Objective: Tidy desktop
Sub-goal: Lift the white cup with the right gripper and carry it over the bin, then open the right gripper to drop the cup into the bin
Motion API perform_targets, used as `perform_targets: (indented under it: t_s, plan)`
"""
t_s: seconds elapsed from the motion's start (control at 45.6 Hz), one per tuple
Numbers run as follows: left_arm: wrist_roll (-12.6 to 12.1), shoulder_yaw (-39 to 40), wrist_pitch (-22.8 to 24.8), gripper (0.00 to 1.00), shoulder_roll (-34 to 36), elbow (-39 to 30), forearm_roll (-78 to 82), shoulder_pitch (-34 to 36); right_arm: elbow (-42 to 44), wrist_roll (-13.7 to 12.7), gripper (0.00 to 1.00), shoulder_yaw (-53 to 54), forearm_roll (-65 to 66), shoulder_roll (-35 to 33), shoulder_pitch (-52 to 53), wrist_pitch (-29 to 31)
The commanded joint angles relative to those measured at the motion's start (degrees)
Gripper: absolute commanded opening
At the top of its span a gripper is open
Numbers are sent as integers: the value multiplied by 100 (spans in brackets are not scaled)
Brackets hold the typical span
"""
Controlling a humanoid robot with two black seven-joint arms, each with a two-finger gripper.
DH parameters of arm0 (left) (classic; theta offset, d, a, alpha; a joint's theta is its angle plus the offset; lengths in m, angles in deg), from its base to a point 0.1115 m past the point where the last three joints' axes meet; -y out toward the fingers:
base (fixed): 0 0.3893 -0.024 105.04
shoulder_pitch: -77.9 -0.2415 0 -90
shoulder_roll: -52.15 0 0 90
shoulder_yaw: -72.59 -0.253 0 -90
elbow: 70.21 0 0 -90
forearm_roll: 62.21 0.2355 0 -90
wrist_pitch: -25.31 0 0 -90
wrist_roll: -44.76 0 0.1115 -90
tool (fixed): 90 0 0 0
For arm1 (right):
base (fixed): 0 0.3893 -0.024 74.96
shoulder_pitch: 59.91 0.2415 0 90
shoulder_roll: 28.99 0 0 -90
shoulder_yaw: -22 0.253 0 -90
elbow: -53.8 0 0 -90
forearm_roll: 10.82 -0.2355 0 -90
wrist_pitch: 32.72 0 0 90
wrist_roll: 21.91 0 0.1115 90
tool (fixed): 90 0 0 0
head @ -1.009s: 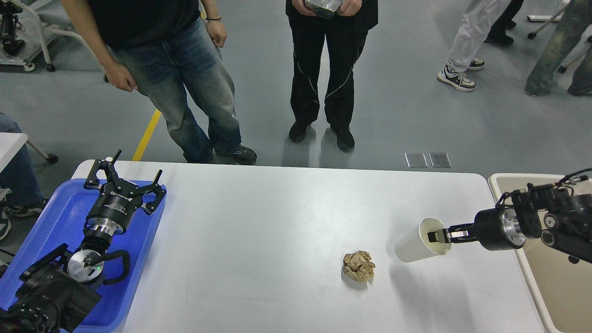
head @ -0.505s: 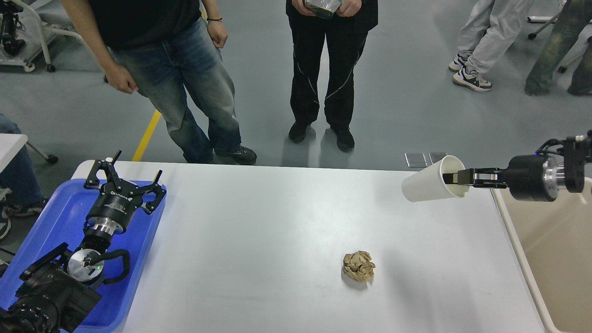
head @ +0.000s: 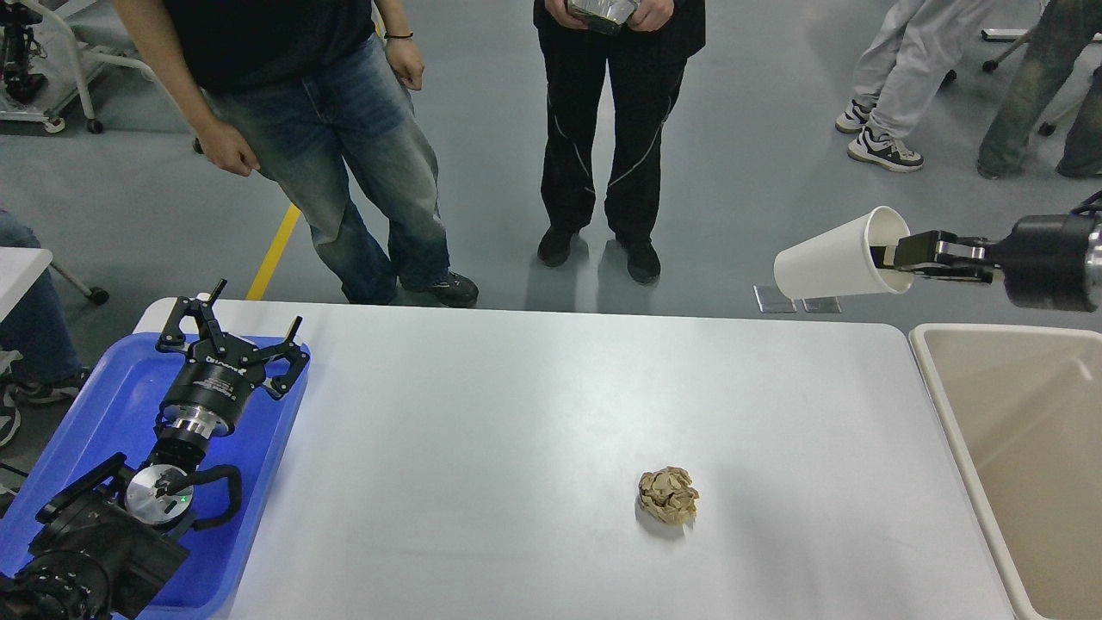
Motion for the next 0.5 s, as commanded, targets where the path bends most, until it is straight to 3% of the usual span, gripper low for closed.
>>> perform_targets:
  t_s: [0.0, 0.197, 0.483]
  plan:
    - [0, 0, 0, 100, 0, 1, 0, 0, 30, 2, 0, 48, -162, -154, 190, 130]
    - [0, 0, 0, 100, 0, 1, 0, 0, 345, -33, 0, -22, -189, -145, 155, 104]
    - [0, 0, 0, 100, 0, 1, 0, 0, 2232, -68, 0, -101, -646, 179, 5, 60]
